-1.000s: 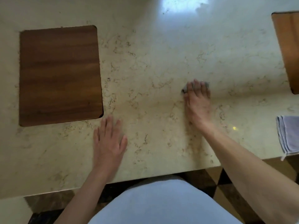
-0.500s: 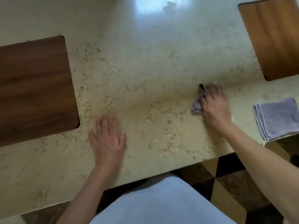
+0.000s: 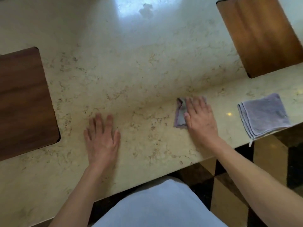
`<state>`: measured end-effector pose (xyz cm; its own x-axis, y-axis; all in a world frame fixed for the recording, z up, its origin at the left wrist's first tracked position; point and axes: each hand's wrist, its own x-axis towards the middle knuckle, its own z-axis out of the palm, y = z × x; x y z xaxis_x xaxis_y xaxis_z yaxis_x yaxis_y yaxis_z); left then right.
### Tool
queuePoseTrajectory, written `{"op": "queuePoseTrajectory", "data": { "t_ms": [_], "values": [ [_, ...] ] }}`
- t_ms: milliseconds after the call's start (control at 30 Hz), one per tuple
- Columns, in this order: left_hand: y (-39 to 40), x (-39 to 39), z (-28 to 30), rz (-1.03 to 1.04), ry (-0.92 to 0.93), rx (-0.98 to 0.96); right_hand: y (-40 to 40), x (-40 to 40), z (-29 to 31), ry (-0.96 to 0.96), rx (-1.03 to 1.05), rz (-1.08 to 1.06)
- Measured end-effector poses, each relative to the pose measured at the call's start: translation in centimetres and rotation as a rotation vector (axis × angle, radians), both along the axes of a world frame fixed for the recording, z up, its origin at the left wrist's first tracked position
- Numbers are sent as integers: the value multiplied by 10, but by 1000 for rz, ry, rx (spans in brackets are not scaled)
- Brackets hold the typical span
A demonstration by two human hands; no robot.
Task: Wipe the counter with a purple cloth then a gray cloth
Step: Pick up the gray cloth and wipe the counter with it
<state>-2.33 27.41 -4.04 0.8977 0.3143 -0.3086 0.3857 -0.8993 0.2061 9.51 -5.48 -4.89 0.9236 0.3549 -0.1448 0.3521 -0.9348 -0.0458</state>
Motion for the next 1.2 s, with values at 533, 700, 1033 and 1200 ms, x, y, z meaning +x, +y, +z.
{"op": "queuePoseTrajectory", "data": {
  "t_ms": [533, 700, 1033, 1200],
  "values": [
    [45, -22, -4, -42, -32, -28, 122, -167, 7, 115, 167, 329],
    [42, -24, -4, -52, -26, -4, -10, -93, 7, 123, -31, -296],
    [18, -11, 5, -154, -115, -110, 207, -187, 5, 77, 270, 85],
    [-12, -7, -3, -388, -47, -159, 100, -173, 4, 53, 110, 158]
  ]
}}
